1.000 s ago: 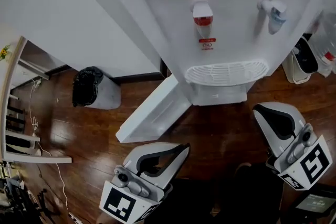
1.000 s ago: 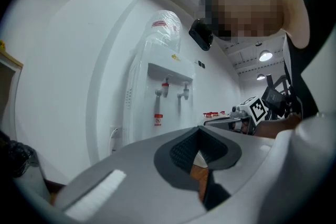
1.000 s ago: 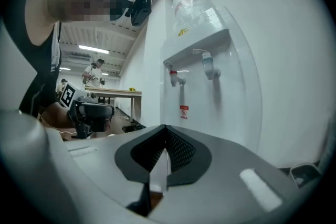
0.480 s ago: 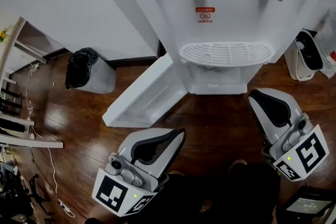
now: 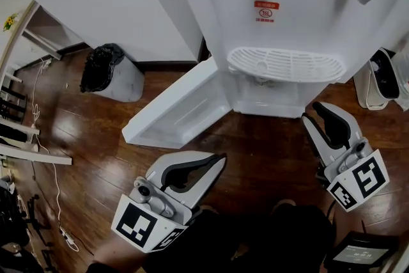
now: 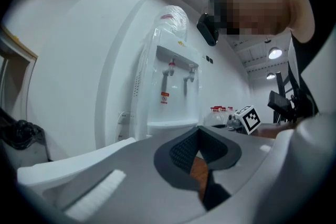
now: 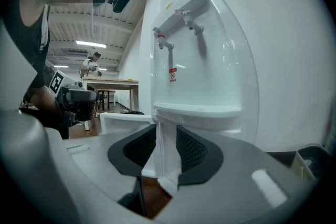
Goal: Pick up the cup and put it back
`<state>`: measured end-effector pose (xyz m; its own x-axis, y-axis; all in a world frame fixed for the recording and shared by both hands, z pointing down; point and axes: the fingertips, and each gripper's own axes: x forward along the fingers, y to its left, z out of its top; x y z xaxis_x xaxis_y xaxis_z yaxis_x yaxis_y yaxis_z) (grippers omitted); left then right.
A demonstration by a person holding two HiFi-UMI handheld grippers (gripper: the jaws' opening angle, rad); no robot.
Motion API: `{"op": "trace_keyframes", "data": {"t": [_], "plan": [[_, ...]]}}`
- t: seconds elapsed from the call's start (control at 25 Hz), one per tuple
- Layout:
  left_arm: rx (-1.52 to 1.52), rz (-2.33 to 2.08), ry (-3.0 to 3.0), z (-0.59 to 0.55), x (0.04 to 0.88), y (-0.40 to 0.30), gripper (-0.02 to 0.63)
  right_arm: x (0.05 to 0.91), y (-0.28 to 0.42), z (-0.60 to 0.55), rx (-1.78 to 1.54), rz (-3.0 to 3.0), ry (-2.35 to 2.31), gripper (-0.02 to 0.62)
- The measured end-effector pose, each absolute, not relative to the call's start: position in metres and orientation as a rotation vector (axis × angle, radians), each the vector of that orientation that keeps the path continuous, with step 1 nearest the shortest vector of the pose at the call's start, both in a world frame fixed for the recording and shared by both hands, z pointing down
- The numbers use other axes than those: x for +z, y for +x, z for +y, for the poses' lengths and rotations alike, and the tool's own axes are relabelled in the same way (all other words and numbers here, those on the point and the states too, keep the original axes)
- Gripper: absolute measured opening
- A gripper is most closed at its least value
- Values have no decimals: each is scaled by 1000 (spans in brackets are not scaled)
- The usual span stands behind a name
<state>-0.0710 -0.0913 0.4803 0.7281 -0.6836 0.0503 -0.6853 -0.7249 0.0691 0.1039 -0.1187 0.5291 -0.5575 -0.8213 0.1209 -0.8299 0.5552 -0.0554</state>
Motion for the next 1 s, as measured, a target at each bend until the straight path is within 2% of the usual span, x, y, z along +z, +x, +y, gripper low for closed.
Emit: {"op": "trace_keyframes", "data": {"t": [0.6, 1.0], "plan": [[180, -1098, 2851, -99, 520, -65, 316, 637, 107, -165, 284, -2658, 1492, 167], [269, -1101, 2842, -116, 541, -69, 316, 702, 92, -199, 366, -2609, 1491, 279]]}}
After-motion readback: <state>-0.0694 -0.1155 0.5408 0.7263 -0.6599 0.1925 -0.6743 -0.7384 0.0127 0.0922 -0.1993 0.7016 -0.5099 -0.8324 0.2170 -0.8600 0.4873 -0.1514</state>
